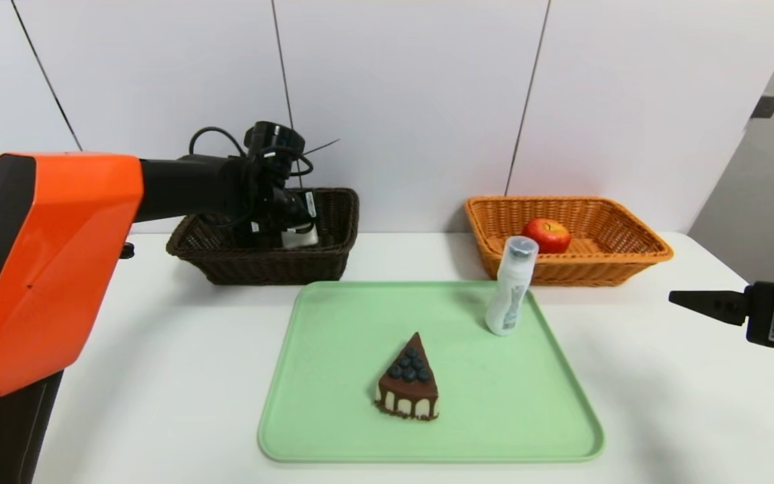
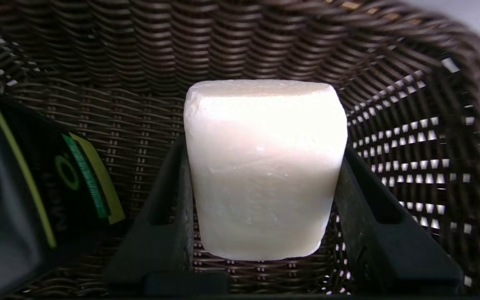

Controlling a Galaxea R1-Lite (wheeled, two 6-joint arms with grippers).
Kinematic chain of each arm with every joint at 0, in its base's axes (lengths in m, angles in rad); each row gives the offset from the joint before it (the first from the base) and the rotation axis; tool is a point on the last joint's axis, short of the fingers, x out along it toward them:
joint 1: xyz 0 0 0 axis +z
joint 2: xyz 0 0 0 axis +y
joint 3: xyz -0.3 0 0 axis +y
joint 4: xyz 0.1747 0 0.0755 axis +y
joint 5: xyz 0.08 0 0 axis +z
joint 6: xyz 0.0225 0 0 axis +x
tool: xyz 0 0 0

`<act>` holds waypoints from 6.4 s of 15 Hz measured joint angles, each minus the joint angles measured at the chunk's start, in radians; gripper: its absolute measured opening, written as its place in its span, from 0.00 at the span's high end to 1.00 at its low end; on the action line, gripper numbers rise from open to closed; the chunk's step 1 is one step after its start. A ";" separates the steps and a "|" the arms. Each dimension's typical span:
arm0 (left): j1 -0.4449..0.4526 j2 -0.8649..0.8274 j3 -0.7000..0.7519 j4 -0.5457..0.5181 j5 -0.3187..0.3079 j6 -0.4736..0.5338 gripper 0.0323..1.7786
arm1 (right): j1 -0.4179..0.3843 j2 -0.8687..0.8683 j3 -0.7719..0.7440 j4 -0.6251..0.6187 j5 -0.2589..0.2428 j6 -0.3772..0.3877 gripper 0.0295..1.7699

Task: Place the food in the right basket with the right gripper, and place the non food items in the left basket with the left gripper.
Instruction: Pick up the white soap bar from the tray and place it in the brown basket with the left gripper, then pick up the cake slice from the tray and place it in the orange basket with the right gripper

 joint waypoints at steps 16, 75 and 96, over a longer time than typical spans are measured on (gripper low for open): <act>-0.009 0.004 0.010 -0.114 0.078 0.042 0.14 | 0.000 -0.092 0.066 0.014 0.029 0.007 0.03; -0.120 -1.154 0.707 0.647 0.089 0.027 0.05 | 0.929 0.911 -1.216 0.936 -0.231 0.661 0.03; -0.121 -1.189 0.742 0.642 0.089 0.043 0.05 | 0.900 0.906 -1.238 0.917 -0.237 0.663 0.55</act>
